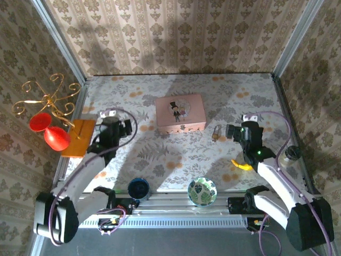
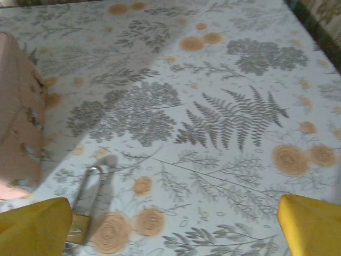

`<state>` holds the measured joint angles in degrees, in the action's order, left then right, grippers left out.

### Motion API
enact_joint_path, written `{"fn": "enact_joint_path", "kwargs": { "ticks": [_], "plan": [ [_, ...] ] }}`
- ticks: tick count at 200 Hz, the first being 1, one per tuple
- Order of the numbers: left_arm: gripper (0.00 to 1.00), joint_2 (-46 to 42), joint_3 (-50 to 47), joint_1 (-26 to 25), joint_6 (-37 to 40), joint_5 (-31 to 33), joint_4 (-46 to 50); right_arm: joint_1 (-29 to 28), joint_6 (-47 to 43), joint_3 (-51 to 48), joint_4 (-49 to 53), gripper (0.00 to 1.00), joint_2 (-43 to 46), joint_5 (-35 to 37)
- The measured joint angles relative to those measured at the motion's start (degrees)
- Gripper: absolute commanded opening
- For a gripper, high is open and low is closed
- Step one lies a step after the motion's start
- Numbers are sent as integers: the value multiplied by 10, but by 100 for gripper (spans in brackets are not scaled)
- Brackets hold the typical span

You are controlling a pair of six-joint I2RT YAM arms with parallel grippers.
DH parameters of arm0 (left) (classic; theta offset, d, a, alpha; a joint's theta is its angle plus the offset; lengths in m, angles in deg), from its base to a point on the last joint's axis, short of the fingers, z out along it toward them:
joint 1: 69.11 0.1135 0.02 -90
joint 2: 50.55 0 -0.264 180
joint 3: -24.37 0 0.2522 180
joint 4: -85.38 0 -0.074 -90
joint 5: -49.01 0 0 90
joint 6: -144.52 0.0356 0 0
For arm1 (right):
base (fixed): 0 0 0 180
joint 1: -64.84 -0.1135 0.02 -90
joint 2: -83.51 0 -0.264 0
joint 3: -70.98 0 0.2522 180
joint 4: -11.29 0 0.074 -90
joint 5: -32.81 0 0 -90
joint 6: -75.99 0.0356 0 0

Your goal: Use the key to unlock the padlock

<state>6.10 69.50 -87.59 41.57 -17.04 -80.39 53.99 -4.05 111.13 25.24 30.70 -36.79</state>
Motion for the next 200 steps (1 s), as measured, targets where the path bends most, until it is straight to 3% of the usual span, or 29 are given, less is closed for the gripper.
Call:
{"fn": "enact_joint_path", "kwargs": {
  "ticks": [42, 113, 155, 200],
  "plan": [
    [100, -35, -112, 57, 106, 19, -158, 30, -54, -76, -144, 100, -17, 11],
    [100, 74, -185, 169, 167, -102, -410, 67, -79, -83, -346, 100, -176, -26],
    [100, 125, -188, 183, 166, -178, -479, 83, -77, -80, -414, 100, -228, -57],
    [100, 238, -191, 183, 166, -232, -595, 88, -69, -78, -502, 100, -325, -86]
  ]
}}
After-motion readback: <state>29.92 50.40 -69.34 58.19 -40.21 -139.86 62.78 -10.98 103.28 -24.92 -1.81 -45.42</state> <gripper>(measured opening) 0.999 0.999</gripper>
